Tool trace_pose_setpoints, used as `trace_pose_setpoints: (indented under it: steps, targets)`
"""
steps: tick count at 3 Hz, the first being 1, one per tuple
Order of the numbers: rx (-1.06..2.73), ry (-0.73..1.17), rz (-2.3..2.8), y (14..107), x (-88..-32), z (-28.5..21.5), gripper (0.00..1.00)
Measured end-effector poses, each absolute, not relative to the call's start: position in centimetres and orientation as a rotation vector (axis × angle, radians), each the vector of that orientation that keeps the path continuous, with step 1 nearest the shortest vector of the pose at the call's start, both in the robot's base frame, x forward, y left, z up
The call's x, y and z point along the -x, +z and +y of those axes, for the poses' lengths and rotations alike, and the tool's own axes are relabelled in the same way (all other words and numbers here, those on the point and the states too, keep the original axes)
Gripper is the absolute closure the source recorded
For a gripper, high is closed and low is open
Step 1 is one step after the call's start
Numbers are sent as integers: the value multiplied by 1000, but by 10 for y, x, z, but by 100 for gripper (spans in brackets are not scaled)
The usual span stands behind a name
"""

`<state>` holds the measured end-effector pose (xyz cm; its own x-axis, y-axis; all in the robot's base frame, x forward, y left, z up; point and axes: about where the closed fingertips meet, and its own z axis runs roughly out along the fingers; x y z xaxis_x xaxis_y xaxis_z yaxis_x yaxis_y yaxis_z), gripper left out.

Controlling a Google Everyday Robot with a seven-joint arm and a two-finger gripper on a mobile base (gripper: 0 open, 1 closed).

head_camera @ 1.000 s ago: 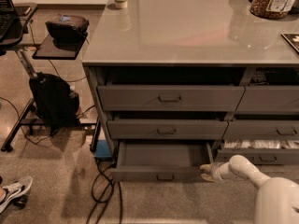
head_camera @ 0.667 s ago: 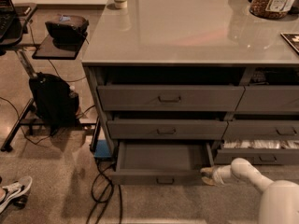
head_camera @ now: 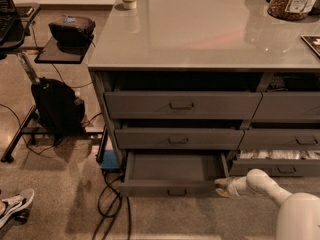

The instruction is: Open bottom drawer

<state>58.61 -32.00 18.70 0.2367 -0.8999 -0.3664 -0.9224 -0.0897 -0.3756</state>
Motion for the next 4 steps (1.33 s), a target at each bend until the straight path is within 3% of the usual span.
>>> trace_pose_setpoints:
  steps: [2,3,4]
  targets:
    - [1987,56,1662,187,-586,-320,11]
    - [1987,56,1662,187,-586,-320,0]
    - [2002,38,1646,195,-579,-315,0]
